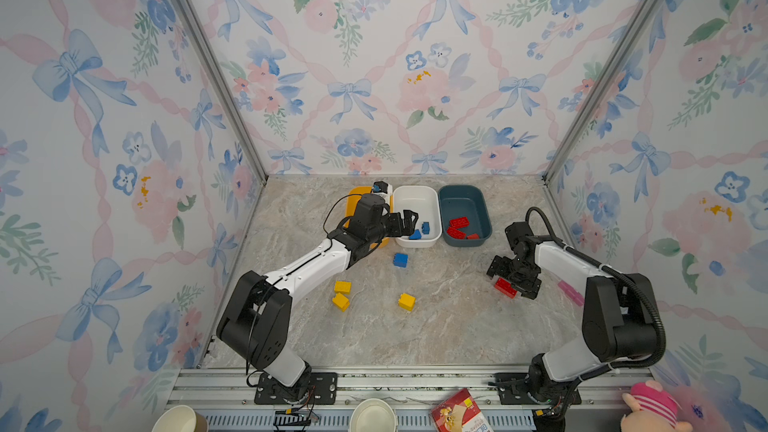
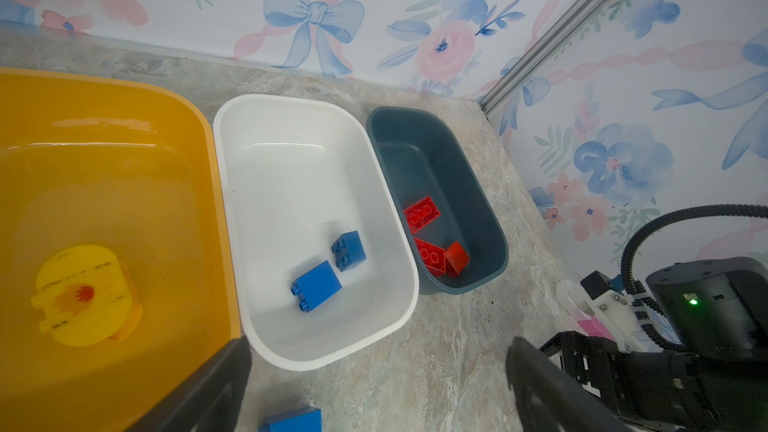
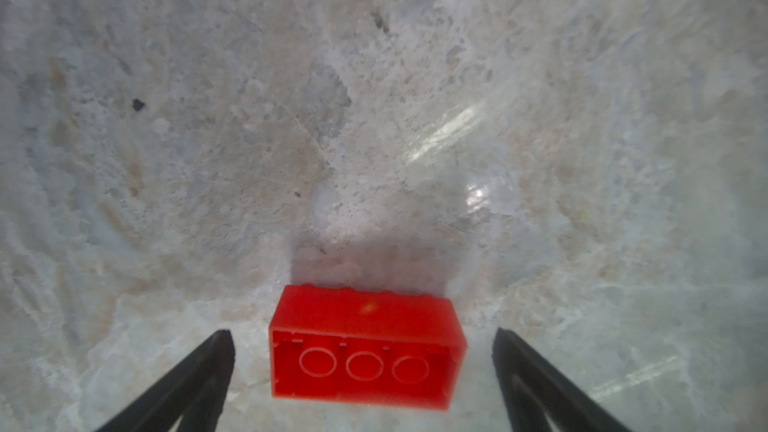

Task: Sort the legos into containers by color
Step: 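Grasp the other red 2x4 brick with the right gripper while the left withdraws, then drop the red brick into the teal bin with the right gripper while the left moves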

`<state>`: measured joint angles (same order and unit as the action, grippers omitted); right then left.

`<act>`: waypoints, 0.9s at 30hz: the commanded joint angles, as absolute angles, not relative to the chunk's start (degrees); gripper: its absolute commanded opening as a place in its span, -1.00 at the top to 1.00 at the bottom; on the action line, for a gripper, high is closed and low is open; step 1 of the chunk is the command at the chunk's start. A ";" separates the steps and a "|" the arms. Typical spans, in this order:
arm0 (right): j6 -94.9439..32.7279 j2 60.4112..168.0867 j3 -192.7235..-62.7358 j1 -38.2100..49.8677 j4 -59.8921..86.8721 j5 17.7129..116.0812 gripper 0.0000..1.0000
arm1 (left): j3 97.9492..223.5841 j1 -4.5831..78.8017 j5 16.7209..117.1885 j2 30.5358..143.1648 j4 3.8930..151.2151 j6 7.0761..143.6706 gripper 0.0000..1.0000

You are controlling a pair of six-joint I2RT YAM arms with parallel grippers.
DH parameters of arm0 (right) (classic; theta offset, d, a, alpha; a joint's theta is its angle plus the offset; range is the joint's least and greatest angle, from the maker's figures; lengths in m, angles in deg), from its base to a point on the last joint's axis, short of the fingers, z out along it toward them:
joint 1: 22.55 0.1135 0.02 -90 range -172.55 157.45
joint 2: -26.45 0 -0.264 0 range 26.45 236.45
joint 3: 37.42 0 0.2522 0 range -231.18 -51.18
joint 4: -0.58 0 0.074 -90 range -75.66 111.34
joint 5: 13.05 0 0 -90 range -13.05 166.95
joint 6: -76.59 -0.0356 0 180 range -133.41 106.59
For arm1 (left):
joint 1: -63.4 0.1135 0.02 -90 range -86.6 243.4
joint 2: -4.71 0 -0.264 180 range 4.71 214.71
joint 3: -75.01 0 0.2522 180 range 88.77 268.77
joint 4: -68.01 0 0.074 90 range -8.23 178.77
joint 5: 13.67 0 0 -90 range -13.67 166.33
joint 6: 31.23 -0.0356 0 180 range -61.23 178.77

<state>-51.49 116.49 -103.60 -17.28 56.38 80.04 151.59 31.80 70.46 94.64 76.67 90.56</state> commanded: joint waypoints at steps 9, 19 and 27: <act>-53.53 117.60 -101.14 -17.63 54.51 80.73 -0.67 | 150.70 32.63 71.12 92.83 75.67 91.25 -0.96; -53.36 117.11 -100.87 -17.63 54.15 80.14 -0.32 | 148.52 33.49 71.84 90.80 75.71 91.43 -0.96; -52.03 113.95 -105.27 -14.78 57.70 81.96 -0.23 | 144.31 35.41 71.93 87.52 75.80 91.70 -0.96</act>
<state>-52.94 116.33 -102.20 -16.38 55.01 80.39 146.04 34.62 71.35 89.26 75.95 90.99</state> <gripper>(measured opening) 0.665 0.979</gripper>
